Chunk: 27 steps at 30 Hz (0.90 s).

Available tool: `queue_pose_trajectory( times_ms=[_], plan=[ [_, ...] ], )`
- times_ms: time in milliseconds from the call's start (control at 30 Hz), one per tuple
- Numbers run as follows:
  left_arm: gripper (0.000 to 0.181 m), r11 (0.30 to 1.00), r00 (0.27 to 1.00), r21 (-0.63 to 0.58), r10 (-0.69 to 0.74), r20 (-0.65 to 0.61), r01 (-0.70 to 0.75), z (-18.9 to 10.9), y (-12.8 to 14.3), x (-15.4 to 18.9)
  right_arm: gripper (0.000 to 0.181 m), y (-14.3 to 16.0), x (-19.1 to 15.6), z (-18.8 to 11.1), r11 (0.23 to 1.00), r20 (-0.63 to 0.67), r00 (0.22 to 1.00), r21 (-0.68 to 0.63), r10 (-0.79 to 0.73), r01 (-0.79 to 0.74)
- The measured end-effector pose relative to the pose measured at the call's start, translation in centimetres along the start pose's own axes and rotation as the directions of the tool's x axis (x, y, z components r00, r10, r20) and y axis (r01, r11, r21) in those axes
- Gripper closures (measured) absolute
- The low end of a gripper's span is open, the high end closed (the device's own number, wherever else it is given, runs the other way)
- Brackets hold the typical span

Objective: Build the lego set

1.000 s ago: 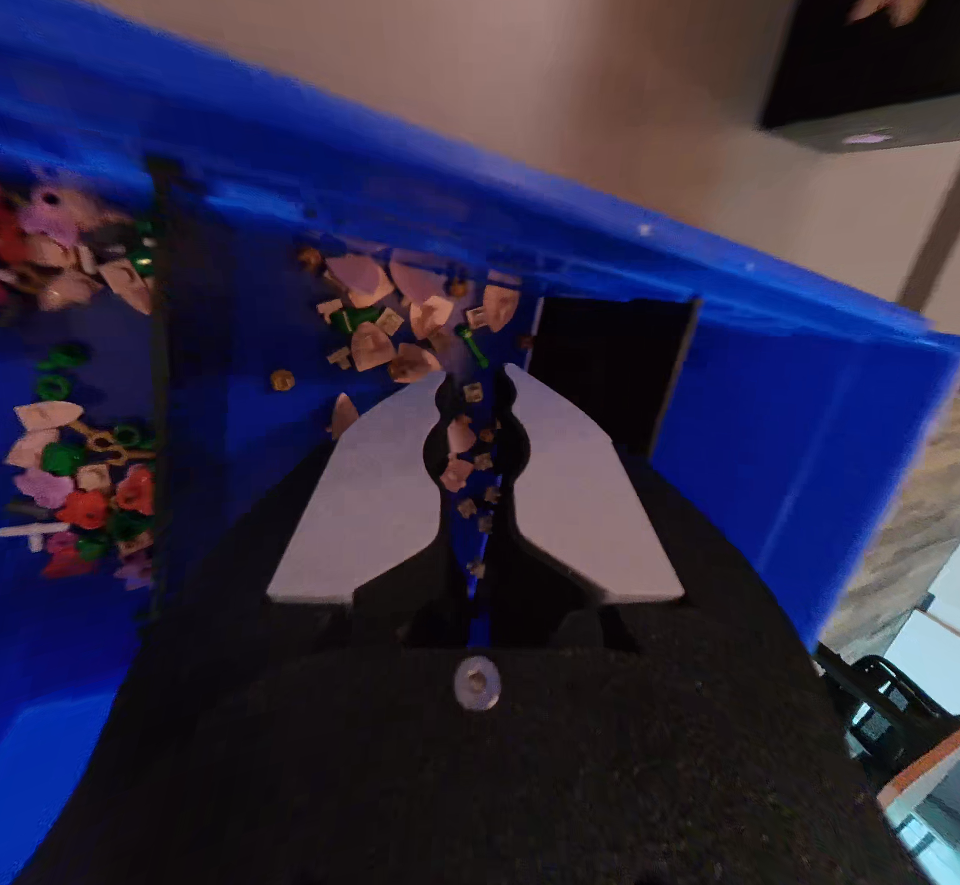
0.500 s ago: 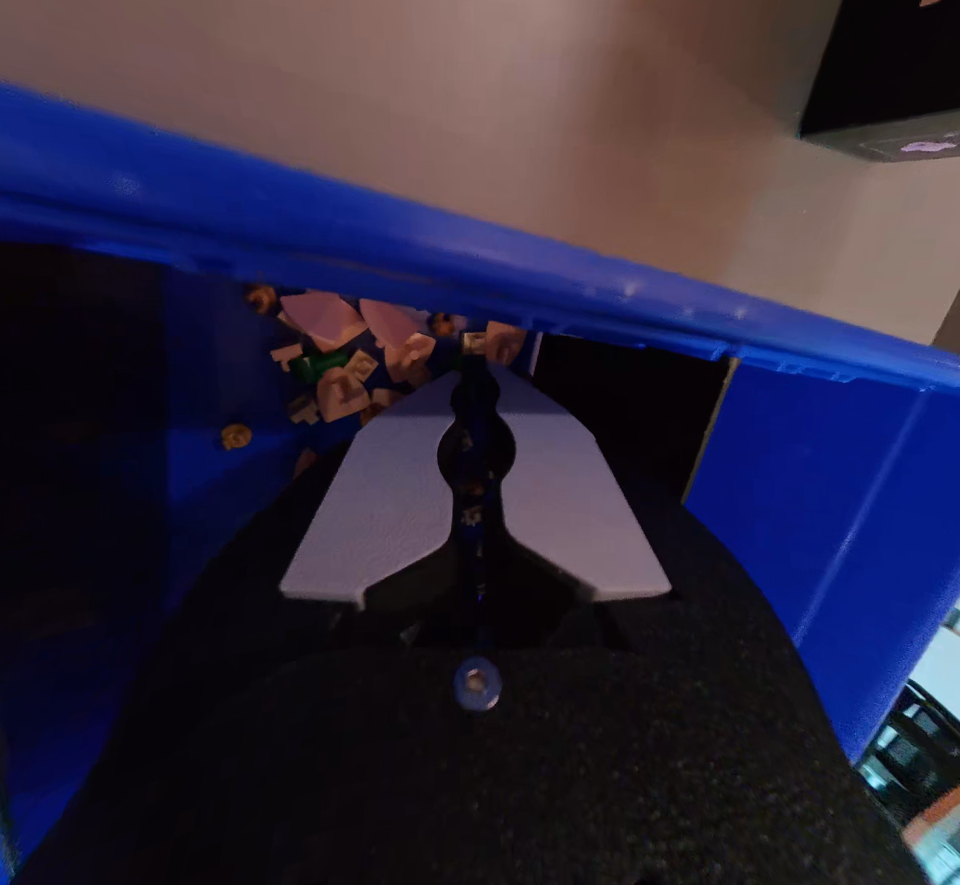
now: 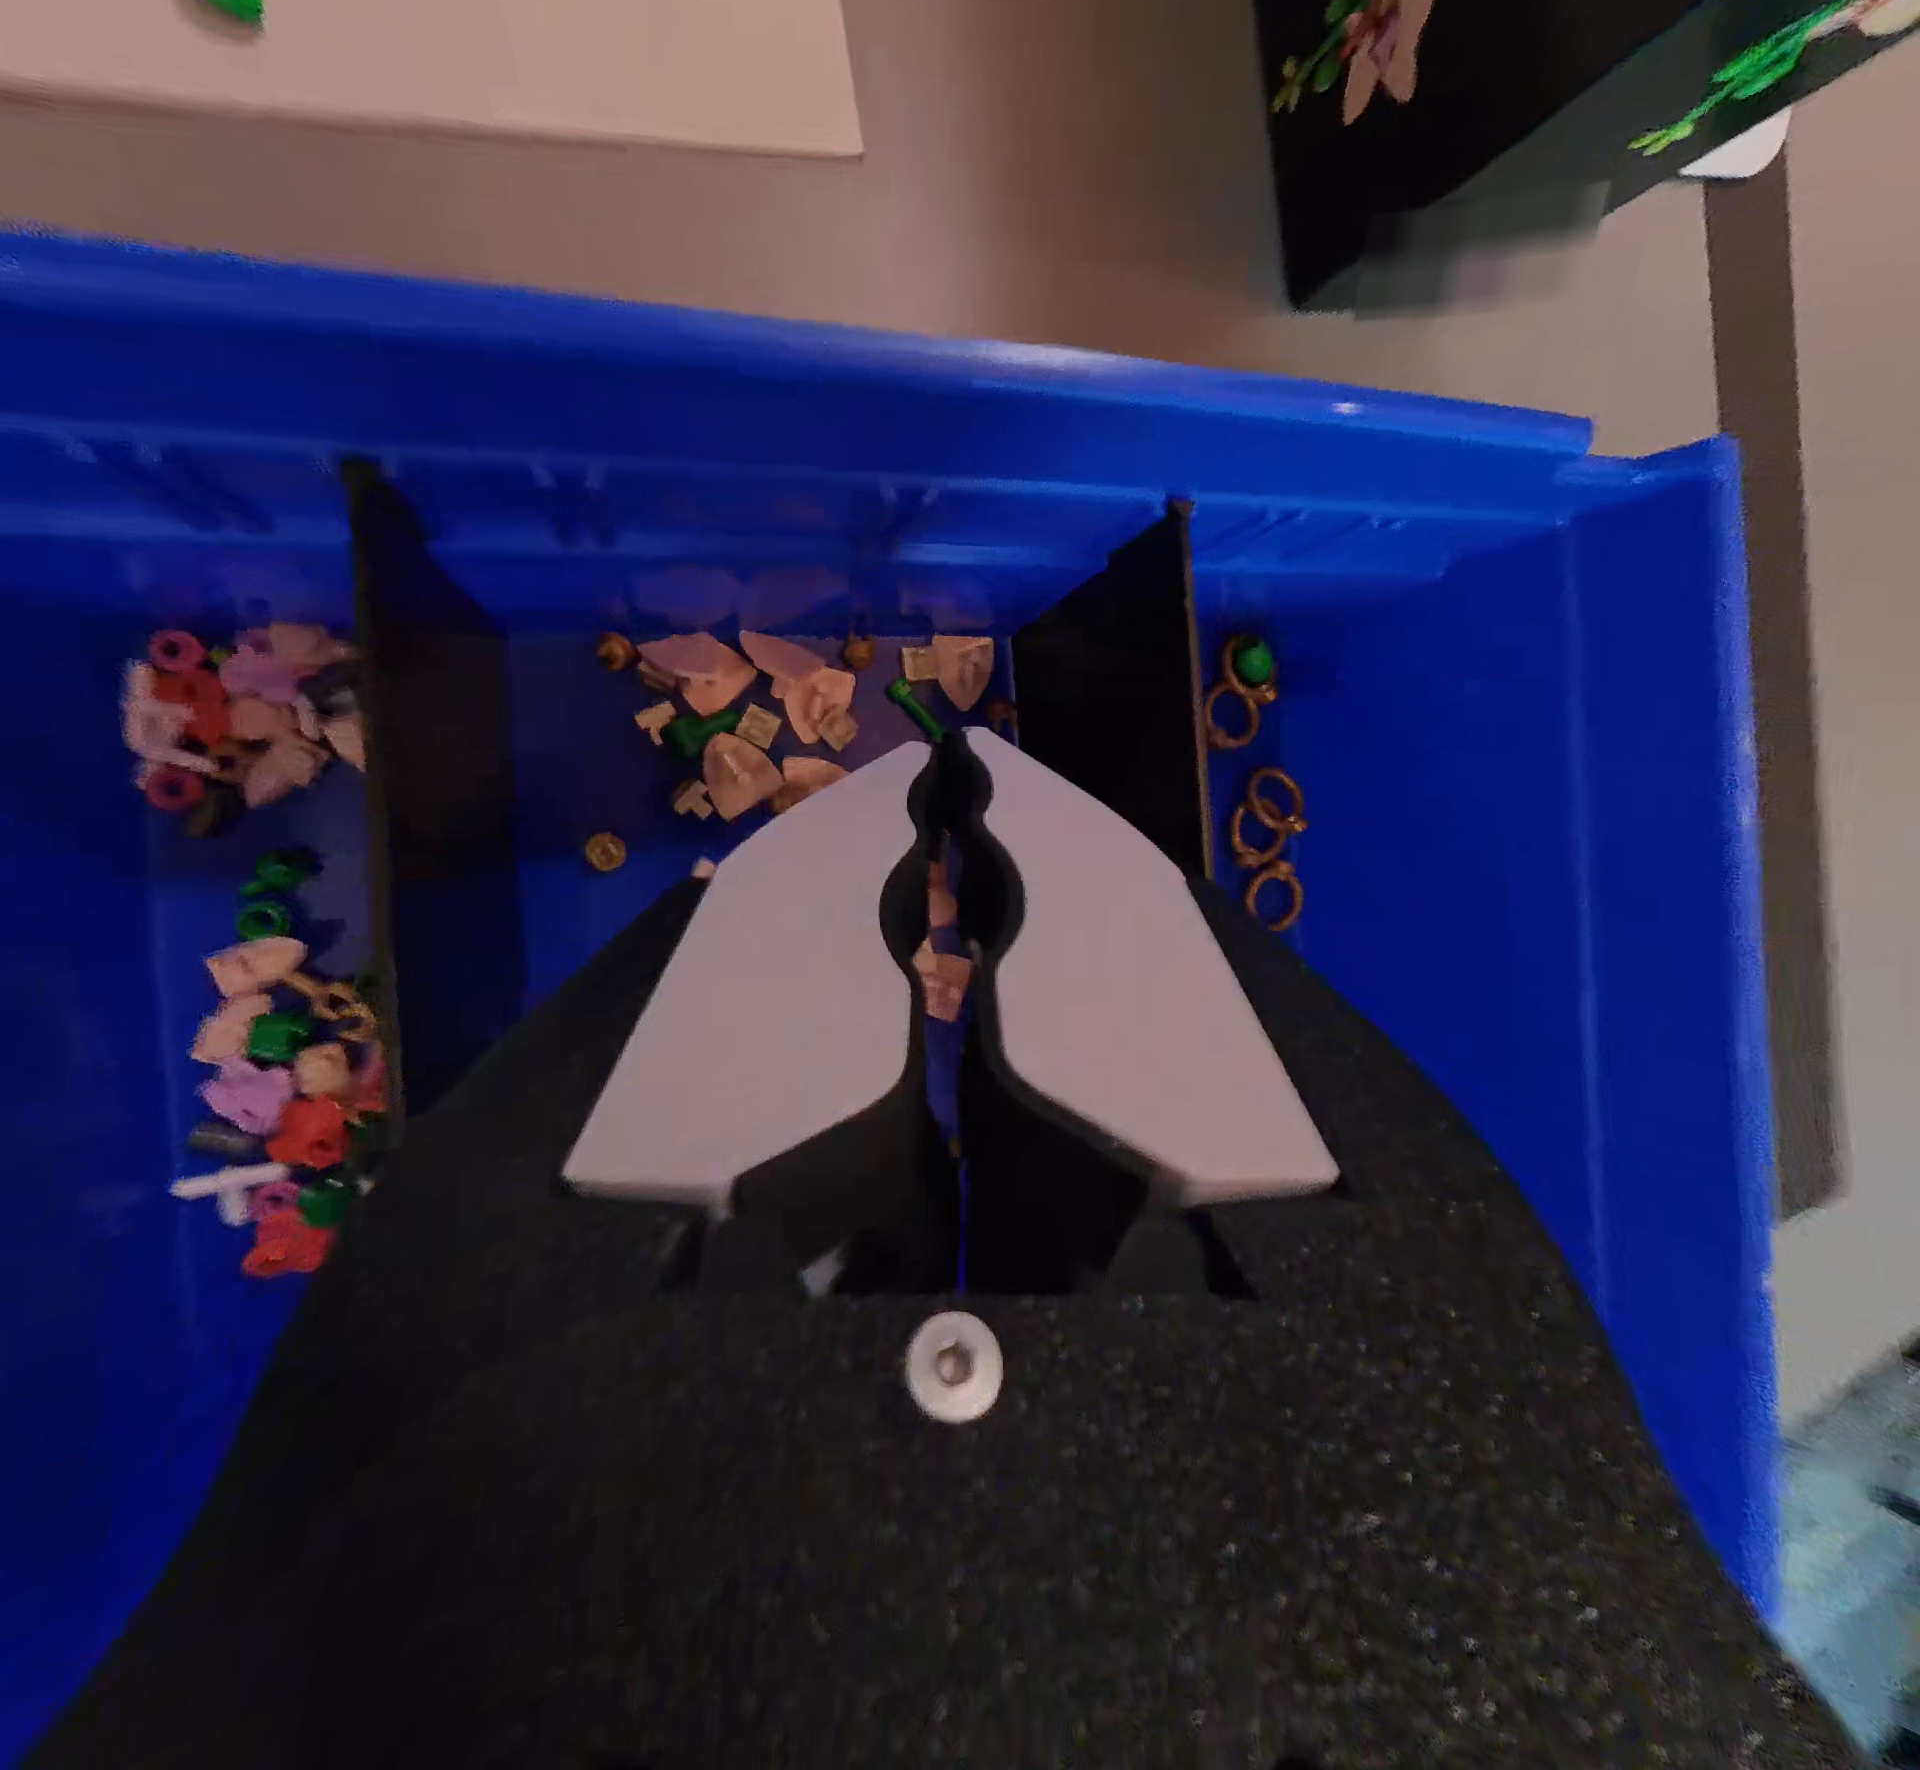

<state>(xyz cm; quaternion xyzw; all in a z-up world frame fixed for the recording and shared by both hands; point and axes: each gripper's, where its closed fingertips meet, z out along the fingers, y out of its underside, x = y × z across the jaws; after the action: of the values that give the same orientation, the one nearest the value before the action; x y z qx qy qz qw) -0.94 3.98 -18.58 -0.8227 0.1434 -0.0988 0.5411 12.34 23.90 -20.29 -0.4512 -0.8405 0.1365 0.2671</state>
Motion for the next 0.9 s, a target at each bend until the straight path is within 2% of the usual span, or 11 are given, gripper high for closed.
queue_pose_trajectory(
  times_ms=[67, 133, 167, 267, 333, 400, 433, 533, 667, 900],
  plan=[
    [0.149, 1.000, 1.000, -0.002, 0.001, -0.002, -0.001, 0.0, 0.0, 0.1, 0.181, 0.8, 0.0, 1.0, 0.982, -0.041, 0.985, -0.089, -0.170, 0.166],
    [0.149, 1.000, 1.000, -0.009, 0.009, -0.005, -0.009, 0.0, 0.0, 0.3, 0.174, 1.4, 0.2, 2.4, 0.960, -0.059, 0.971, -0.174, -0.232, 0.219],
    [0.149, 1.000, 1.000, -0.012, 0.021, -0.003, -0.021, 0.0, -0.2, 0.3, 0.174, 1.5, 0.1, 3.1, 0.961, -0.053, 0.977, -0.198, -0.209, 0.194],
    [0.149, 0.999, 0.999, -0.002, 0.040, 0.018, -0.040, -0.4, -0.6, 0.4, 0.169, 1.2, -0.6, 4.0, 0.986, 0.011, 0.998, -0.152, -0.059, 0.060],
    [0.149, 1.000, 1.000, 0.015, 0.019, 0.025, -0.020, -0.6, -0.6, 0.5, 0.165, 0.8, -0.1, 4.2, 0.993, 0.009, 1.000, -0.119, -0.001, 0.002],
    [0.149, 1.000, 1.000, 0.016, -0.010, 0.022, 0.009, -0.6, -0.2, 0.5, 0.160, 1.2, -0.6, 4.9, 0.987, 0.051, 0.996, -0.150, 0.071, -0.063],
    [0.149, 1.000, 1.000, 0.009, -0.019, 0.021, 0.018, -0.6, 0.1, 0.4, 0.168, 1.2, -0.8, 5.2, 0.985, 0.069, 0.992, -0.149, 0.101, -0.090],
    [0.149, 1.000, 1.000, -0.002, -0.021, 0.017, 0.021, -0.6, 0.5, 0.4, 0.175, 1.2, -1.2, 5.3, 0.973, 0.112, 0.976, -0.153, 0.189, -0.171],
    [0.149, 1.000, 1.000, -0.012, -0.022, 0.013, 0.022, -0.4, 0.6, 0.1, 0.177, 1.6, -1.8, 4.9, 0.930, 0.134, 0.933, -0.211, 0.333, -0.301],
    [0.149, 1.000, 1.000, -0.018, 0.005, -0.001, -0.005, 0.0, 0.4, 0.5, 0.178, 1.8, -2.1, 4.4, 0.931, 0.137, 0.932, -0.197, 0.336, -0.307]
  ],
)
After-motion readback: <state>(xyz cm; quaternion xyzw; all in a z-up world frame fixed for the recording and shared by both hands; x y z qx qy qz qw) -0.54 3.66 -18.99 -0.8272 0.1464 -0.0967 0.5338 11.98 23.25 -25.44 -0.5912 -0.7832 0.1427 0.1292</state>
